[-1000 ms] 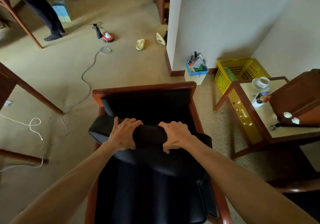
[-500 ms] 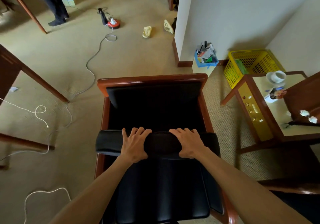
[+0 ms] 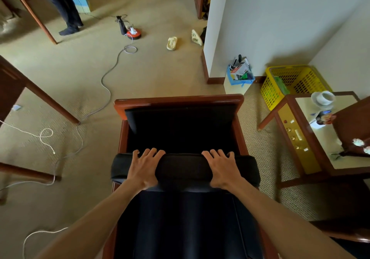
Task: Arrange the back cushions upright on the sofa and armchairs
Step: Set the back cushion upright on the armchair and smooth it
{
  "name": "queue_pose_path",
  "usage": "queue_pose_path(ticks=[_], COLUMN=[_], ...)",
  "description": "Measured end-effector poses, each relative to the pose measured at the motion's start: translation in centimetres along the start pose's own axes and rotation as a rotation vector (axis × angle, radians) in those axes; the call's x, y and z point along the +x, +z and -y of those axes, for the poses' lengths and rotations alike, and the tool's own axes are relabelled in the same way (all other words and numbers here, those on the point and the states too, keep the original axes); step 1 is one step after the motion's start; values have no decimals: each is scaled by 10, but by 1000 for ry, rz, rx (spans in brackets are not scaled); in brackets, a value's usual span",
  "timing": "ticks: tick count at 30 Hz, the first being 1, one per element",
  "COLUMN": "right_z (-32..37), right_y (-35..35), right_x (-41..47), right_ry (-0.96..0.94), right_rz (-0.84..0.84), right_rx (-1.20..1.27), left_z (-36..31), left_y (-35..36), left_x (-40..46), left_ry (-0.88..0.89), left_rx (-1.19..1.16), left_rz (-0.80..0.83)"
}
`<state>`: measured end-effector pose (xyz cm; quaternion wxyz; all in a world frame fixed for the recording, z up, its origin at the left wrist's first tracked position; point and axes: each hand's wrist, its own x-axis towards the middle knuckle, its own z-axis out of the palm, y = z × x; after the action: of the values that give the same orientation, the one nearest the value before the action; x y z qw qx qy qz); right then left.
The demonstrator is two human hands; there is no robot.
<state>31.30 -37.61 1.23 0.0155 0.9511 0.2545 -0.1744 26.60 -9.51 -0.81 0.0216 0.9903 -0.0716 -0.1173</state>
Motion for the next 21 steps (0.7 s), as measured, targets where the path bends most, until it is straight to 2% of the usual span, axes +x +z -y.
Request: queue_pose_path(ticks=[9, 16, 21], right_z=[-18, -10, -4], right_y=[-19, 19, 19], right_x=[38, 34, 44], right_ry=[-13, 33, 93], right_rz=[-105, -160, -179], right_rx=[-84, -33, 9], left_z=[4, -7, 11], left_y=[-15, 16, 6], left_x=[27, 18, 42], left_ry=[-51, -64, -27], left_rx=[-27, -4, 48], left_rz=[-133, -62, -15])
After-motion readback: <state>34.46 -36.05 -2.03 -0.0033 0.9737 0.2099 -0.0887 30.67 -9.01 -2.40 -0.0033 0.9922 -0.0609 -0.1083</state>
